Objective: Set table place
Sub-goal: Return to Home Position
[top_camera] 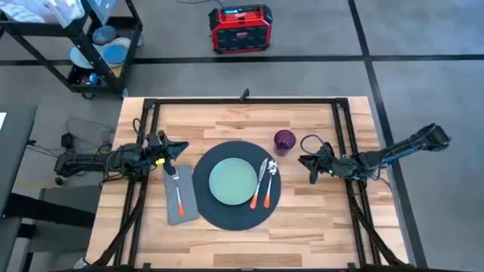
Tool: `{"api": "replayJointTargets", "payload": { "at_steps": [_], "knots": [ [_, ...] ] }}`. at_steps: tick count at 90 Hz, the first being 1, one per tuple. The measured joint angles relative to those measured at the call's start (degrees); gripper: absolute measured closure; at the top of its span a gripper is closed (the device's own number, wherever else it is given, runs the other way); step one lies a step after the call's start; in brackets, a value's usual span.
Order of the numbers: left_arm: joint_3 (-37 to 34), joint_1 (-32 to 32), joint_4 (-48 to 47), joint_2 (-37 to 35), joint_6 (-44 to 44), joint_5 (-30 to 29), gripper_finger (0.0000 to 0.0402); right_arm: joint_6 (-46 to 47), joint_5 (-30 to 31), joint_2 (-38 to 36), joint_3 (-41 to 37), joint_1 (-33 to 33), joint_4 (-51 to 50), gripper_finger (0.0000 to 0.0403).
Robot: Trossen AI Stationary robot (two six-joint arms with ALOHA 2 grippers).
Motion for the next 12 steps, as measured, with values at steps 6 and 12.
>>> {"api": "replayJointTargets", "payload": {
  "at_steps": [6, 12],
  "knots": [
    [0.0, 0.0, 0.0, 0.1, 0.0, 0.0, 0.0401, 0.0, 0.2, 0.0, 0.0, 0.0, 0.0, 0.034],
    [0.0, 0.0, 0.0, 0.1, -0.1, 0.0, 0.0401, 0.0, 0.2, 0.0, 0.0, 0.0, 0.0, 0.034]
  ]
}}
